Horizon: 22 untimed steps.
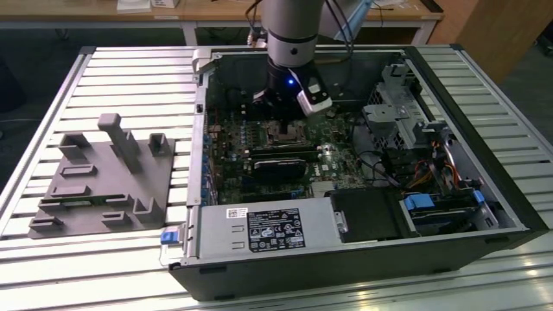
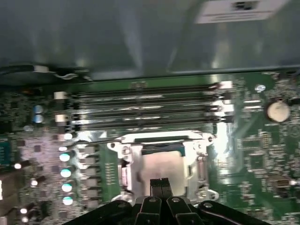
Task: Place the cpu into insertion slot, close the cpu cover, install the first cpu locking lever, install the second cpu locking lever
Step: 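Close the cpu cover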
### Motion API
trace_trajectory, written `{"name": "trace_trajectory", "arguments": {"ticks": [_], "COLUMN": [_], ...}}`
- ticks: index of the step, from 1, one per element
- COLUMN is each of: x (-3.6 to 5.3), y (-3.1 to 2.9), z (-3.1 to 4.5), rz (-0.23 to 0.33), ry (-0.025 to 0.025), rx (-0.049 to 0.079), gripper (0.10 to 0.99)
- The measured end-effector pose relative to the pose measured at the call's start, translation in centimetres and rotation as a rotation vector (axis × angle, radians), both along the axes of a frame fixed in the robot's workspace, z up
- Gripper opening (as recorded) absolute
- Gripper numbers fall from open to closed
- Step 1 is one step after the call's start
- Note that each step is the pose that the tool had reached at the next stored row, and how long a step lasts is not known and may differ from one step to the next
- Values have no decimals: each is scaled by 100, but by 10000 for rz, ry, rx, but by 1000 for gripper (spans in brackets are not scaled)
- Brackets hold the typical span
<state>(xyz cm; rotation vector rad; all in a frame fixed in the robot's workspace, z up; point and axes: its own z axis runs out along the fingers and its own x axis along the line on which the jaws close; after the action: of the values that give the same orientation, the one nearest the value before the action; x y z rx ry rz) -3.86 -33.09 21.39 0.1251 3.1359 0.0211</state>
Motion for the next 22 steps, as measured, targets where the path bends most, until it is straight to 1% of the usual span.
{"name": "trace_trajectory", "arguments": {"ticks": [5,8,16,22], "x": [-145,-207,-215,-215], "y": [1,0,3,7], "z": [-21,-39,-91,-117], "rz": [11,43,134,251], "ry": [-1,0,0,0], "rx": [33,57,74,183], "gripper": [106,106,106,106]}}
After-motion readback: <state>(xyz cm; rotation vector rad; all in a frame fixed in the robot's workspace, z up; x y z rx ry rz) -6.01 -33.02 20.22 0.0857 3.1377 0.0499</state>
